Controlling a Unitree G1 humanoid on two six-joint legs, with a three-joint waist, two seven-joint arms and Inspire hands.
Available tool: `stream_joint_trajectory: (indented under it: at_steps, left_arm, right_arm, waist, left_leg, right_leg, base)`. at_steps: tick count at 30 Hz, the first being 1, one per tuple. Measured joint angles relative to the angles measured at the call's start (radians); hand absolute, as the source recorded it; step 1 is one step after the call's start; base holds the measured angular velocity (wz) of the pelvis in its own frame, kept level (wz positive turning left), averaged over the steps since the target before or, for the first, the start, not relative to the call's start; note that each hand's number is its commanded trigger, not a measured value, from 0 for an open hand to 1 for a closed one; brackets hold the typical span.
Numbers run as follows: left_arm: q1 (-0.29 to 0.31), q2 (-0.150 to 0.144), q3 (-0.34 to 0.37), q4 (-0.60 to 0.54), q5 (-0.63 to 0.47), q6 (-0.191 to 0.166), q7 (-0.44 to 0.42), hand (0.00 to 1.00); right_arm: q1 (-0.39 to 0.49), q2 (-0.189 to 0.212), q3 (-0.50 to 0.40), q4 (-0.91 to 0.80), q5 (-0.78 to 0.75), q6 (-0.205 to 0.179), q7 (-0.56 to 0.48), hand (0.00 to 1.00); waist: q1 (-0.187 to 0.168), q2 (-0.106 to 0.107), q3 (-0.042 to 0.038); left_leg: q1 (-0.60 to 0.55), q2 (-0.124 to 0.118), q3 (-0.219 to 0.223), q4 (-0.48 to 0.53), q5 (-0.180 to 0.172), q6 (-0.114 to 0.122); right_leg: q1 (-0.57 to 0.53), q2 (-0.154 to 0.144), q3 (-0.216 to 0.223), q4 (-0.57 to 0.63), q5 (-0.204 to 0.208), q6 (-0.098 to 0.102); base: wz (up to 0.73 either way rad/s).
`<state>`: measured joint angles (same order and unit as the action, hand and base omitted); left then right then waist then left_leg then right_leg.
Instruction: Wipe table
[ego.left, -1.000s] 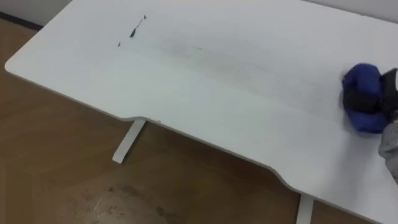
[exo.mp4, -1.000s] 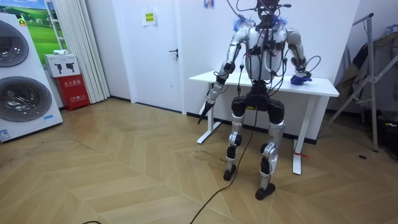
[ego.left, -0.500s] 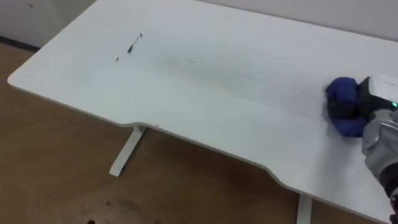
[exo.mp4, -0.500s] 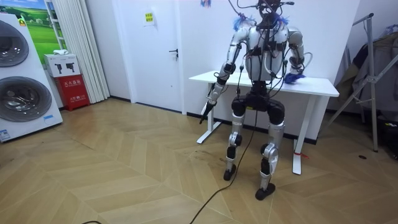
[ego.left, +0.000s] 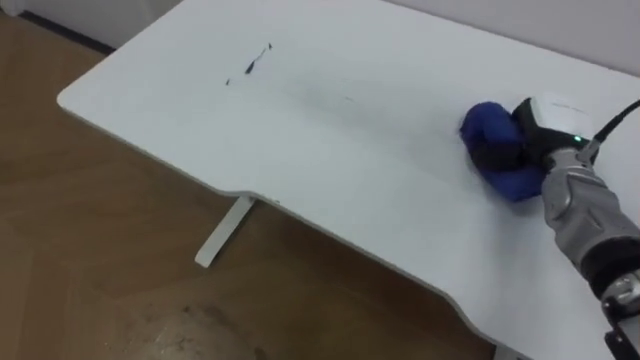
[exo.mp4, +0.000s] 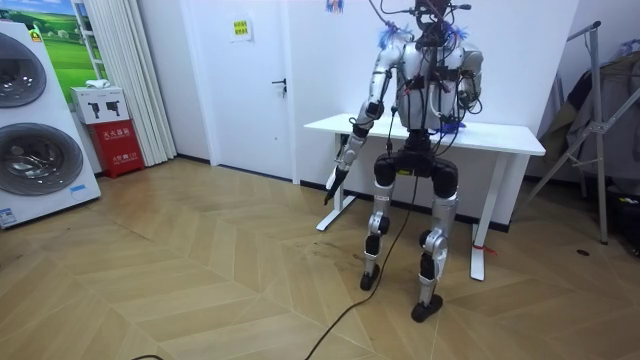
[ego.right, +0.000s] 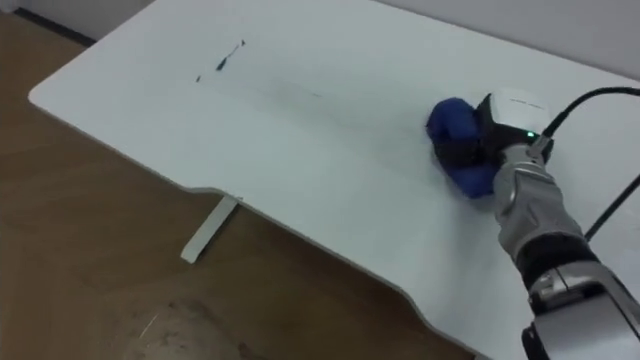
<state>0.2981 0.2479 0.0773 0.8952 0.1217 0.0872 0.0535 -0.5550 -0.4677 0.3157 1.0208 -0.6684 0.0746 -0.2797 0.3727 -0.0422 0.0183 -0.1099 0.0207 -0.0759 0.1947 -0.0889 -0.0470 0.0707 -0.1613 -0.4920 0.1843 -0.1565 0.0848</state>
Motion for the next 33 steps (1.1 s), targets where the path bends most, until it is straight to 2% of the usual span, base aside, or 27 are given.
stream_joint_trajectory:
  at_steps: [4,6,10,11,16,18,21,24,33]
  left_arm:
    - [0.001,0.000,0.000,-0.016,-0.001,-0.005,0.003,0.00]
    - [-0.010,-0.002,0.000,-0.017,0.002,-0.003,0.007,0.00]
    - [-0.012,-0.003,0.001,-0.014,0.002,-0.003,0.023,0.00]
    - [-0.014,-0.002,0.008,-0.015,0.000,-0.003,0.023,0.00]
    - [0.005,-0.003,0.029,-0.015,0.000,0.000,0.023,0.00]
    - [0.007,-0.003,0.036,-0.015,0.000,0.000,0.023,0.00]
    - [0.013,-0.004,0.045,-0.015,0.001,0.000,0.023,0.00]
    - [0.009,-0.004,0.048,-0.015,0.002,0.000,0.023,0.00]
    - [0.016,-0.005,0.049,-0.022,0.004,0.009,0.022,0.00]
  right_arm:
    - [0.076,-0.003,-0.054,-0.046,0.002,-0.011,-0.013,0.00]
    - [0.122,-0.003,-0.073,-0.068,0.001,-0.018,-0.016,0.00]
    - [0.177,-0.002,-0.097,-0.076,-0.004,-0.021,-0.004,0.00]
    - [0.197,-0.001,-0.103,-0.081,-0.005,-0.020,0.002,0.00]
    - [0.242,-0.002,-0.125,-0.088,-0.013,-0.007,0.019,0.00]
    - [0.261,-0.002,-0.151,-0.087,-0.013,-0.006,0.024,0.00]
    - [0.262,-0.002,-0.154,-0.090,-0.013,-0.006,0.035,0.00]
    - [0.261,-0.002,-0.154,-0.098,-0.013,-0.009,0.035,0.00]
    - [0.262,-0.002,-0.162,-0.098,-0.014,0.001,0.034,0.00]
  waist:
    - [-0.039,-0.003,-0.0011]
    - [-0.043,-0.012,-0.0077]
    - [-0.056,-0.012,-0.0098]
    - [-0.064,-0.015,-0.0148]
    - [-0.100,-0.013,-0.0143]
    - [-0.117,-0.006,-0.0104]
    - [-0.131,0.001,-0.0125]
    - [-0.144,-0.001,-0.0131]
    - [-0.151,-0.007,-0.0131]
  left_leg:
    - [0.014,-0.002,0.007,0.004,0.000,0.001]
    - [0.028,-0.002,0.028,0.007,-0.005,0.004]
    - [0.067,-0.002,0.043,0.009,-0.011,0.007]
    - [0.074,-0.003,0.049,0.010,-0.013,0.008]
    - [0.093,-0.001,0.071,0.008,-0.019,0.010]
    - [0.099,-0.001,0.082,0.007,-0.023,0.012]
    - [0.105,0.002,0.103,0.002,-0.030,0.013]
    - [0.106,0.003,0.105,0.001,-0.035,0.013]
    - [0.123,0.005,0.122,-0.009,-0.043,0.014]
  right_leg:
    - [0.014,-0.003,0.004,-0.001,-0.001,0.002]
    - [0.021,-0.005,0.027,-0.004,-0.006,0.004]
    - [0.057,-0.006,0.045,-0.014,-0.007,0.008]
    - [0.060,-0.007,0.050,-0.014,-0.008,0.010]
    - [0.065,-0.008,0.076,-0.011,-0.006,0.011]
    - [0.064,-0.010,0.087,-0.011,-0.005,0.012]
    - [0.056,-0.010,0.109,-0.010,-0.005,0.013]
    - [0.055,-0.010,0.110,-0.009,-0.005,0.013]
    - [0.051,-0.013,0.119,0.003,-0.005,0.013]
  base:
    - [-0.07]
    - [-0.23]
    - [-0.13]
    - [-0.12]
    - [-0.15]
    - [-0.14]
    - [-0.20]
    - [-0.02]
    - [-0.05]
